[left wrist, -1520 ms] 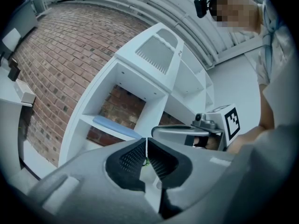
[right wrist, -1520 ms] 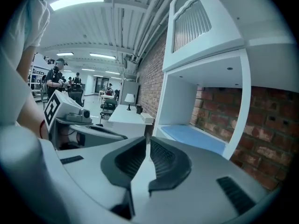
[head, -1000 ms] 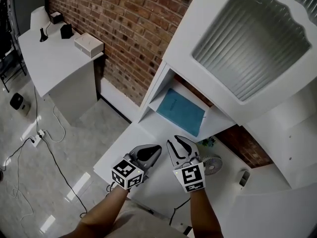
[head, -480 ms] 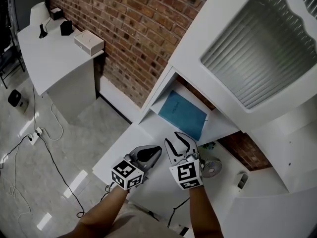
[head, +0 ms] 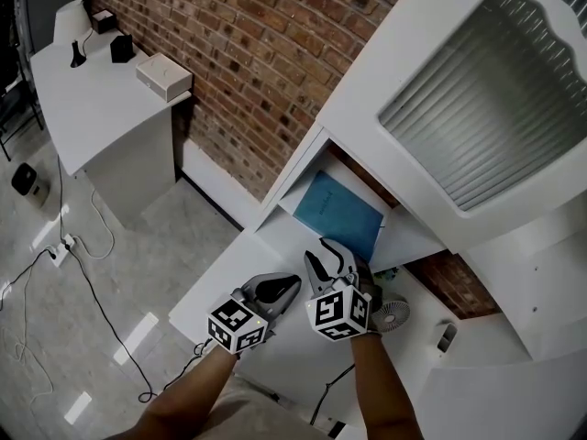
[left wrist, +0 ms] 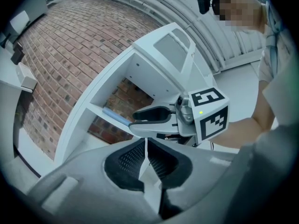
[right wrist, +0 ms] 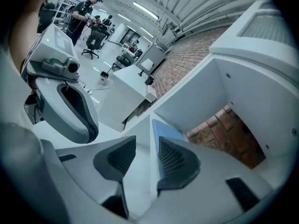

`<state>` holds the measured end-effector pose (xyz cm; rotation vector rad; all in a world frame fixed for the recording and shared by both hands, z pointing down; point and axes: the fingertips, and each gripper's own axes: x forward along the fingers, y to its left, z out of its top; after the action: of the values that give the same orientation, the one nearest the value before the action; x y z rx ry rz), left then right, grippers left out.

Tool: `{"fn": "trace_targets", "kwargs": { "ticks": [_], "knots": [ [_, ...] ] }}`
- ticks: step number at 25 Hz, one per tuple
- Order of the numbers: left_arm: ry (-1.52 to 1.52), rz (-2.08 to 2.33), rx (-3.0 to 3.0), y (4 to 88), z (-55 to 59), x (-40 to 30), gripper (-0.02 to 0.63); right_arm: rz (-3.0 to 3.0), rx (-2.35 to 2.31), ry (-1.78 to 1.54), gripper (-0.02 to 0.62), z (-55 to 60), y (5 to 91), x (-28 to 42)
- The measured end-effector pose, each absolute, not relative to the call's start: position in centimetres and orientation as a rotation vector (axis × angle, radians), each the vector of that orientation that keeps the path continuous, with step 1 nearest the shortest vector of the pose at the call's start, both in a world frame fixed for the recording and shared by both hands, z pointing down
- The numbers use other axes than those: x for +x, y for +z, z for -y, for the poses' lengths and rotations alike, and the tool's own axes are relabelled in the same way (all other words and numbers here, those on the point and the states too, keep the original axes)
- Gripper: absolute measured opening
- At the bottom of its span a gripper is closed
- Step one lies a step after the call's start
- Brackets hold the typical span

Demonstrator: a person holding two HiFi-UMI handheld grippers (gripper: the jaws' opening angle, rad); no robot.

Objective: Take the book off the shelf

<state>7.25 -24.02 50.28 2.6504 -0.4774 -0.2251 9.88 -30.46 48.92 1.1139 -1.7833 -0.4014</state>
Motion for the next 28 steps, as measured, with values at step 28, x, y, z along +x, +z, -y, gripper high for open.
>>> {"fn": "trace_targets", "kwargs": {
  "ticks": [28],
  "knots": [
    [-0.181, 0.433, 2.634, 51.9, 24.9, 8.0, 0.010, 1.645, 1.029, -0.423, 0.169, 35.8, 50.3, 10.9]
  ]
}}
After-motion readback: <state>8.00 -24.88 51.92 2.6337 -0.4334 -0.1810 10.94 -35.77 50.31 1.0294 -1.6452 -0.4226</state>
